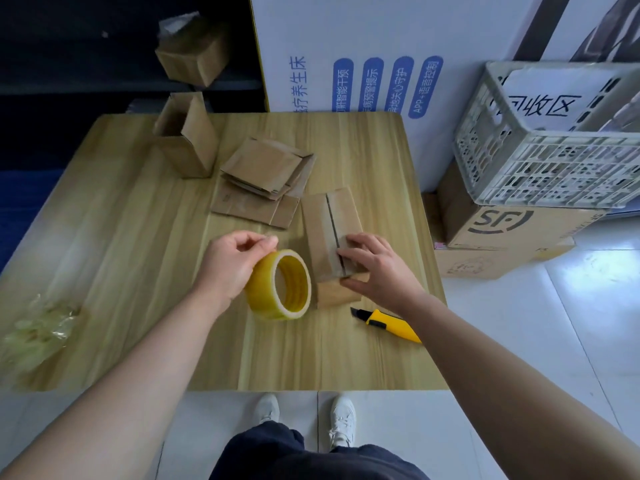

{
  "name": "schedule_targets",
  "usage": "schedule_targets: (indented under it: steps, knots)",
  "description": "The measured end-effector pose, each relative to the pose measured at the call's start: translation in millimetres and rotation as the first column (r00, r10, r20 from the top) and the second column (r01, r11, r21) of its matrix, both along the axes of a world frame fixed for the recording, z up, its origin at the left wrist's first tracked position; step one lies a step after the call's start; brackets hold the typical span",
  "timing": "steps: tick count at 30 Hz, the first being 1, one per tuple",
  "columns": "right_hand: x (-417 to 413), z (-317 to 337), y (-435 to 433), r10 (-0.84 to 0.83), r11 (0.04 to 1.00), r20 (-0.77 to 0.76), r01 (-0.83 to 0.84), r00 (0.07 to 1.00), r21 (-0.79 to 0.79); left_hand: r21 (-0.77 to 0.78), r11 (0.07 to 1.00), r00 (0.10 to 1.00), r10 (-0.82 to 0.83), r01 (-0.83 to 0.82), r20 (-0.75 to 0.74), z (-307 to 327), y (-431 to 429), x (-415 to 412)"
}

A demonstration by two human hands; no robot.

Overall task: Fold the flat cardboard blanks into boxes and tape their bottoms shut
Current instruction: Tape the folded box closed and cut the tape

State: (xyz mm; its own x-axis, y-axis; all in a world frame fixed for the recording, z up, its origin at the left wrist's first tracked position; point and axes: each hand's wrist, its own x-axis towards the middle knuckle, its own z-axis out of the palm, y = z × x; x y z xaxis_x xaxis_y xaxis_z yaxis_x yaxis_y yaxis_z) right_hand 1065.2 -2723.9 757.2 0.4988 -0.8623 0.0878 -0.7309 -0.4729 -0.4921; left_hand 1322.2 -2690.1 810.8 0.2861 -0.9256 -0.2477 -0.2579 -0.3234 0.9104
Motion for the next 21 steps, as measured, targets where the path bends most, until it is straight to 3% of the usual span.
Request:
schedule_targets:
  steps: [3, 6, 9, 13, 17, 21]
  knots:
    - [1.6, 18.8, -2.0, -0.011, 0.996, 0.002, 0.011, 1.0, 0.086, -0.05, 0.997, 0.994, 0.056, -0.061, -0.09, 19.8, -17.7, -2.3]
    - [9.7, 50.3, 0.0, -0.142, 0.977, 0.212, 0.103, 0.967, 0.185, -0.068, 0.982, 0.972, 0.161, -0.175, -0.174, 28.2, -32.3, -19.3]
    - [18.4, 72.5, 0.9, -0.188, 0.958, 0.351, 0.092, 0.917, 0.273, -0.045, 0.935, 0.906, 0.327, -0.352, -0.269, 34.8, -44.3, -41.3]
    - [18.0, 80.1, -7.4, -0.196, 0.979, 0.352, 0.164, 0.915, 0.118, -0.005, 0.848, 0.776, 0.482, -0.53, -0.405, 41.5, -57.2, -67.0]
    - [24.3, 89.6, -22.1, -0.035, 0.999, 0.326, 0.025, 0.945, 0.034, 0.025, 0.836, 0.71, 0.481, -0.548, -0.514, 40.8, -64.5, -84.5]
    - [6.2, 114.4, -40.7, -0.087, 0.953, 0.321, -0.015, 0.943, 0.302, 0.078, 0.83, 0.646, 0.484, -0.552, -0.59, 40.7, -66.1, -74.5]
